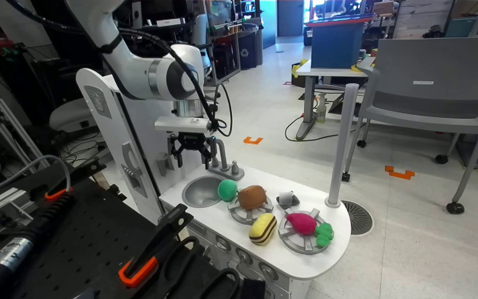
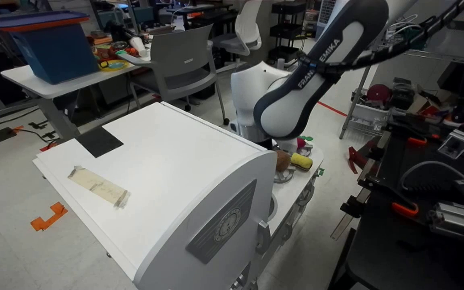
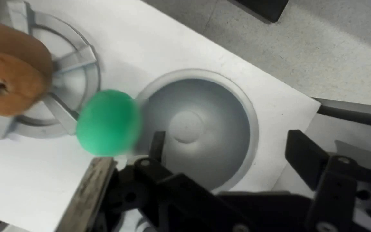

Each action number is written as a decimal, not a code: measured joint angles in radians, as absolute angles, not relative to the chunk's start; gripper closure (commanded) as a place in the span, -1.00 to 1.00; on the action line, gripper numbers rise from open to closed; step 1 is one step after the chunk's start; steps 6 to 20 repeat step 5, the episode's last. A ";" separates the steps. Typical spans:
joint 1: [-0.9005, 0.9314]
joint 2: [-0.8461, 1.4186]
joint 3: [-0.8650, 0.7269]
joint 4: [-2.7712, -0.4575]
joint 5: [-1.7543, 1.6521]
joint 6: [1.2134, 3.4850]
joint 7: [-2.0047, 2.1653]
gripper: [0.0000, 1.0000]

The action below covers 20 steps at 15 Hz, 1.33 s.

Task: Turn the faucet to the left

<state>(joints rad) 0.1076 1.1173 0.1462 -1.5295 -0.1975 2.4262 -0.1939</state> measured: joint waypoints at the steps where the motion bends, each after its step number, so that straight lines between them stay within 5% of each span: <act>1: 0.108 1.072 0.130 -1.554 -0.189 2.392 -0.158 -1.00; 20: 0.112 1.056 0.123 -1.565 -0.188 2.383 -0.157 -1.00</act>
